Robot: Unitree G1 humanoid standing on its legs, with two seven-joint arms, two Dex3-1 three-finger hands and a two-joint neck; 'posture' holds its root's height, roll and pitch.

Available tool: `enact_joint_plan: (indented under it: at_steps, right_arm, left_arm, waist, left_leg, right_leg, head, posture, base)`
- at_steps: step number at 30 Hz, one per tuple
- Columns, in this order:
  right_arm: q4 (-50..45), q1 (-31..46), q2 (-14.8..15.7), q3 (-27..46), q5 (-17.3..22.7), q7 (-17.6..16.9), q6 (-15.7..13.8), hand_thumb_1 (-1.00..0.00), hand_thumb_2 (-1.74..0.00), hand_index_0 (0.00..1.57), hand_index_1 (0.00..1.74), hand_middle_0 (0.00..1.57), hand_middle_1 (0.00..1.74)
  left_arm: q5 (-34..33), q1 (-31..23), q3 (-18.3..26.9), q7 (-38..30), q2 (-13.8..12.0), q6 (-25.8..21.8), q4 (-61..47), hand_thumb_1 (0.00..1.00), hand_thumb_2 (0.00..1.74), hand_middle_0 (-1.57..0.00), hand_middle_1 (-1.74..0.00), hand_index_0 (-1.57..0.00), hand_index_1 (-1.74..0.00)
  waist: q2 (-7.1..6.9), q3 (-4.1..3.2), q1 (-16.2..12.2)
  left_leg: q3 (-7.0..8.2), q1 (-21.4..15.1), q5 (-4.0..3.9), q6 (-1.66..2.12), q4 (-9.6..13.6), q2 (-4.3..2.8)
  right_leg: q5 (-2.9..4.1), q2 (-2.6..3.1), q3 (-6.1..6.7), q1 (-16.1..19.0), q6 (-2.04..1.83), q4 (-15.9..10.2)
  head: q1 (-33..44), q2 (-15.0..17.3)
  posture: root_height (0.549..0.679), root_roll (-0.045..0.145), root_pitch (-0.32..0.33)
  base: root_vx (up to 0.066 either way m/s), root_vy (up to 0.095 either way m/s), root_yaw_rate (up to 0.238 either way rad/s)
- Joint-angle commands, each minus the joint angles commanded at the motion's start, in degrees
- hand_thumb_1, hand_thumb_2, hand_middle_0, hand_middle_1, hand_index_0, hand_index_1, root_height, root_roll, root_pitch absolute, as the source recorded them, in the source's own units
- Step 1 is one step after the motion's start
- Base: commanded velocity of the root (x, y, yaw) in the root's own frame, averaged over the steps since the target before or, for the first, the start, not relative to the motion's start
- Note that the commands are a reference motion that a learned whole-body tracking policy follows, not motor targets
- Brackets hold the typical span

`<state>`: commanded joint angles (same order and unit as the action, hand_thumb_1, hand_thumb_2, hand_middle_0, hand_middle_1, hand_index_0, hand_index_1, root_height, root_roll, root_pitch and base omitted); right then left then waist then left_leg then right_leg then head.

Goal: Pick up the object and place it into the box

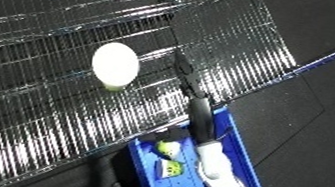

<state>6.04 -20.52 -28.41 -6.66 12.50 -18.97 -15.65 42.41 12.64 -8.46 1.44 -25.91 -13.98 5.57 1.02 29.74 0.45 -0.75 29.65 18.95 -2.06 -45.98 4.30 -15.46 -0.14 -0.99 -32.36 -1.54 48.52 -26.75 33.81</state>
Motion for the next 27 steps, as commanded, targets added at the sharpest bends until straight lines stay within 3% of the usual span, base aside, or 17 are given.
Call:
enact_joint_plan:
  at_steps: [15, 22, 27]
  right_arm:
    - [3.3, -4.2, -0.6, -1.3, 1.7, -0.5, 2.4, 0.0, 0.0, 0.0, 0.0, 0.0, 0.0]
    - [5.5, -8.0, -1.0, -2.7, 2.8, -0.5, 3.3, 0.0, 0.0, 0.0, 0.0, 0.0, 0.0]
    - [7.4, -11.6, -1.1, -4.5, 3.7, -0.6, 3.8, 0.0, 0.0, 0.0, 0.0, 0.0, 0.0]
  left_arm:
    - [-0.2, -0.8, 0.4, 0.3, -1.1, -0.1, -1.2, 1.0, 1.74, -1.57, -1.74, -1.57, -1.74]
    - [0.1, -0.1, -0.2, -0.4, -1.8, 0.2, -1.8, 1.0, 1.74, -1.57, -1.74, -1.57, -1.74]
    - [0.6, 1.1, -1.2, -1.2, -2.4, 0.3, -2.1, 1.0, 1.74, -1.57, -1.74, -1.57, -1.74]
  waist:
    - [0.57, 0.05, 1.6]
    - [1.28, 0.05, 2.0]
    - [1.83, 0.05, 2.3]
  left_leg:
    - [-0.32, 2.9, 0.65, -0.44, -3.1, 0.3]
    - [-0.29, 5.6, 0.93, -0.58, -4.8, 0.54]
    - [-0.24, 8.2, 1.39, -0.77, -6.5, 0.74]
  right_leg:
    - [-0.85, -0.66, -0.98, -3.3, 0.29, 4.0]
    - [-1.02, -0.78, -1.23, -6.2, 0.35, 5.8]
    - [-1.59, -0.81, -1.49, -9.0, 0.6, 7.9]
  head:
    - [-1.6, -4.0]
    - [-2.2, -6.7]
    - [-2.4, -8.0]
  posture:
    - [0.613, 0.043, 0.03]
    - [0.606, 0.043, 0.049]
    - [0.6, 0.043, 0.071]
  base:
    - [0.023, -0.012, 0.063]
    - [0.0, 0.002, 0.029]
    - [-0.023, 0.005, 0.027]
